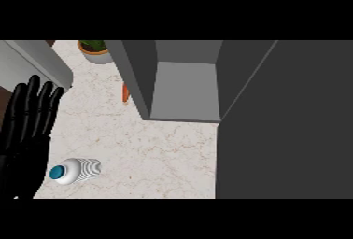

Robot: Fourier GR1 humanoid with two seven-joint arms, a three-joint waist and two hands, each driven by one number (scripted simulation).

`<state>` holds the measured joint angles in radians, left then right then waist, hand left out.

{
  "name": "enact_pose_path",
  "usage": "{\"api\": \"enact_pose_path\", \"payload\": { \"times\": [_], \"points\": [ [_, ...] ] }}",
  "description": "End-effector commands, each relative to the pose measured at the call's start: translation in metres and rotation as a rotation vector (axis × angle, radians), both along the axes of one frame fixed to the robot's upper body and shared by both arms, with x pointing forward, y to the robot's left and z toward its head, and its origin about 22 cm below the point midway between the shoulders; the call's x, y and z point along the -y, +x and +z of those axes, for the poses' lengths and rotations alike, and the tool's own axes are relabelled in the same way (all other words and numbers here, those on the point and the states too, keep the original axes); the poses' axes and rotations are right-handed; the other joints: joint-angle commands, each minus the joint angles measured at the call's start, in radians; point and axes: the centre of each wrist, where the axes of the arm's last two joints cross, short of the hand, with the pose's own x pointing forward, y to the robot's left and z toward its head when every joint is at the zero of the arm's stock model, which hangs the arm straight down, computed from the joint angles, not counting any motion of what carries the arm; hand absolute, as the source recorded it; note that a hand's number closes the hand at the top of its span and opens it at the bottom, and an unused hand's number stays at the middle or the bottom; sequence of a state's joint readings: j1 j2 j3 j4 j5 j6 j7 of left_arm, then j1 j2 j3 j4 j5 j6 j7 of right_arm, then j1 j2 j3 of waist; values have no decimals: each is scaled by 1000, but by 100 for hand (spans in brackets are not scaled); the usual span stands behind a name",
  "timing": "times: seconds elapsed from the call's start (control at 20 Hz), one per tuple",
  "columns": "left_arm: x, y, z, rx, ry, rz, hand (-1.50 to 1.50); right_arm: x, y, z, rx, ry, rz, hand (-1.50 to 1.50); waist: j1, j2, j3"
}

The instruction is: Pick up the bottled water, place it into the cabinet and close the cabinet

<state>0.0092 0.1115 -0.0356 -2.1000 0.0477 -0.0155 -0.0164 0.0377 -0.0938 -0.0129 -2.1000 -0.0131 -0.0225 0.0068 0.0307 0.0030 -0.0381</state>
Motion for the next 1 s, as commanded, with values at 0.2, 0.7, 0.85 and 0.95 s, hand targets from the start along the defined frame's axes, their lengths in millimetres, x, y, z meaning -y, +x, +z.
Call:
{"api": "enact_pose_path", "payload": {
  "times": [0.2,0.7,0.85,0.95],
  "points": [
    [-87,-24,0,82,-66,-136,-150,-5,-35,3,9,18,32,-150,-26,-10,35],
    [-129,-80,-13,-156,-208,-211,-150,-10,-94,20,-105,63,355,-150,-28,-9,38],
    [-144,-90,-14,-208,-199,-213,-150,-12,-104,29,-112,28,375,-150,-30,-7,38],
    [-167,-84,-14,-214,-132,-143,-150,-12,-120,28,-125,42,371,-150,-43,-8,38]
  ]
}}
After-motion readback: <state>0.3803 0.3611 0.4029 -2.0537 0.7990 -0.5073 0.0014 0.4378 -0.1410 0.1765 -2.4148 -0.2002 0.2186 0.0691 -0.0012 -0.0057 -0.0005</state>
